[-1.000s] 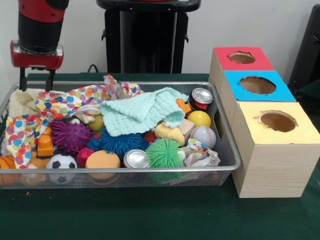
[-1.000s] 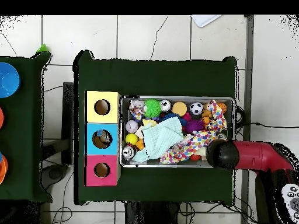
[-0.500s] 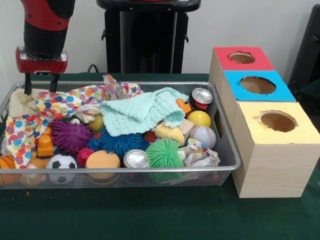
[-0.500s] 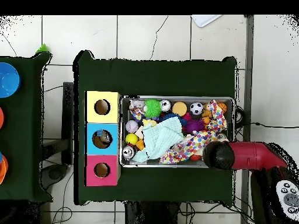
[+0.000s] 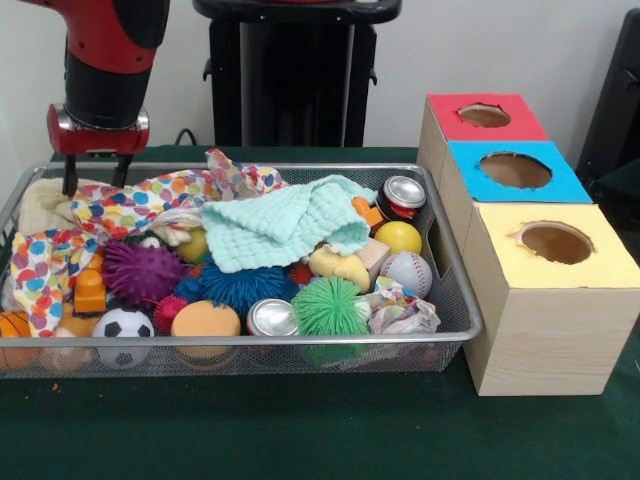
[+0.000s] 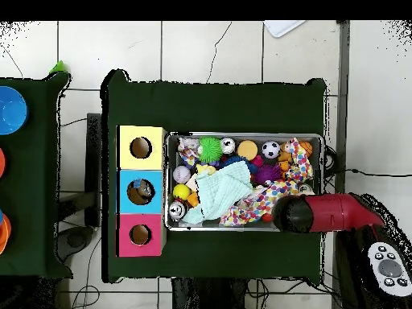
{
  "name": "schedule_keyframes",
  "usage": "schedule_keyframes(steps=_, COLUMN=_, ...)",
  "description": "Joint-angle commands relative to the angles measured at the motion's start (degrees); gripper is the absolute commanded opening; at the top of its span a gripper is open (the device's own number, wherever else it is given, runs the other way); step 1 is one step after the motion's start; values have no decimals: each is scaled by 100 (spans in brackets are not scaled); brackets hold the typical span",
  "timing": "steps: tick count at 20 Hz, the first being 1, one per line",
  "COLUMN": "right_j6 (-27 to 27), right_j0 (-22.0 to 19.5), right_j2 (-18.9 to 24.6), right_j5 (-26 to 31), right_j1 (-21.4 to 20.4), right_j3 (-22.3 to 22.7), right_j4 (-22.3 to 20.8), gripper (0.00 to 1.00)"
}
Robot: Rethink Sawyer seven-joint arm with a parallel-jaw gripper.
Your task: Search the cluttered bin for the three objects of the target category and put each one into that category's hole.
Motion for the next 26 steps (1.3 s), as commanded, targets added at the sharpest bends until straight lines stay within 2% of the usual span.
schedule_keyframes(steps=1, right_j6=-451, right_j0=163, right_j2=10, right_j5=97, right_j1=321, right_j3=-284, right_j4=-581, gripper=100)
schedule_keyframes(steps=6, right_j6=-519, right_j0=145, right_j2=-47, right_j5=48, right_j1=316, right_j3=-310, right_j4=-813, gripper=100)
schedule_keyframes(steps=20, right_j6=-450, right_j0=-118, right_j2=-34, right_j5=-231, right_j1=771, right_j3=-707, right_j4=-1364, gripper=100)
schedule_keyframes(steps=26, right_j6=-326, right_j0=-222, right_j2=37, right_j5=-298, right_j1=1000, right_j3=-895, right_j4=-1318, gripper=100)
